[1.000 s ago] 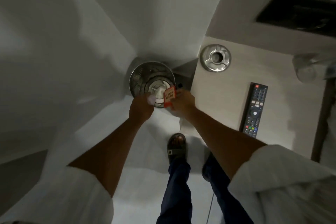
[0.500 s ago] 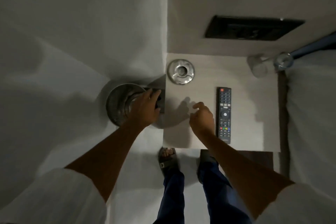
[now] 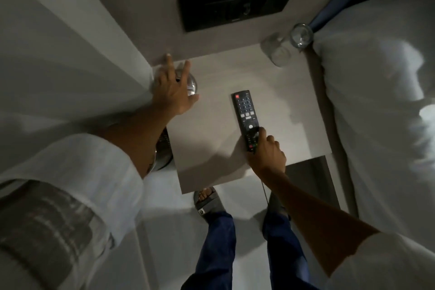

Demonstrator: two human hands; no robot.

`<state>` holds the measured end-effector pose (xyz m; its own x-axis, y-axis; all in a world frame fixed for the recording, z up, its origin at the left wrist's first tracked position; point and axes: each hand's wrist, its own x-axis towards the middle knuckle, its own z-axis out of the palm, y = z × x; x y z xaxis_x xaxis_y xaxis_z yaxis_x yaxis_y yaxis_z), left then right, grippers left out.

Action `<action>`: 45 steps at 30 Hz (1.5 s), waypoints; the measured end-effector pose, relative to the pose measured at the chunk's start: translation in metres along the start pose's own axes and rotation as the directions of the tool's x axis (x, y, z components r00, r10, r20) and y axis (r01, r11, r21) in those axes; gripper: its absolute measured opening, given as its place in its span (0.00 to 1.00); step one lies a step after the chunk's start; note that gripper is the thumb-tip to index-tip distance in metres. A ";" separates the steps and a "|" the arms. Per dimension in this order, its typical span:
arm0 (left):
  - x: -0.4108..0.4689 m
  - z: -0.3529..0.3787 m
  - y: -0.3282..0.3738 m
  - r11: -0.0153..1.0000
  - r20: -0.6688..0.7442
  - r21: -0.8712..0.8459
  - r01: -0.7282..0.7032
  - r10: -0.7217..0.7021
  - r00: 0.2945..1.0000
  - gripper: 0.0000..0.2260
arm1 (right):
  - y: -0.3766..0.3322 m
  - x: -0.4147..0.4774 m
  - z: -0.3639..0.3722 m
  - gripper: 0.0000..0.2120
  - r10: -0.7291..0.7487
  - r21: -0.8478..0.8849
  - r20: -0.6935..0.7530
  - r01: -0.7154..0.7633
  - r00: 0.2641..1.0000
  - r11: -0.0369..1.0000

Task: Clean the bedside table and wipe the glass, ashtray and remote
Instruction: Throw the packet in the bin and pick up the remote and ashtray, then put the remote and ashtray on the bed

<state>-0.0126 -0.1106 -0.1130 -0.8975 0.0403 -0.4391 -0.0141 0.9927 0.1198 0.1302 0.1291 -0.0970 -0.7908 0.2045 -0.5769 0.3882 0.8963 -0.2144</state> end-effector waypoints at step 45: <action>-0.219 0.018 0.541 0.483 0.000 -0.038 -0.875 0.875 0.484 0.36 | 0.410 -0.149 -0.239 0.25 0.619 0.383 -0.222 -0.516 0.754 0.766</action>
<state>0.1844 0.4194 0.0323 -0.4465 0.8883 -0.1073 0.7613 0.4402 0.4761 0.2941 0.5602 0.0897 -0.4609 0.7958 -0.3928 0.8868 0.4306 -0.1680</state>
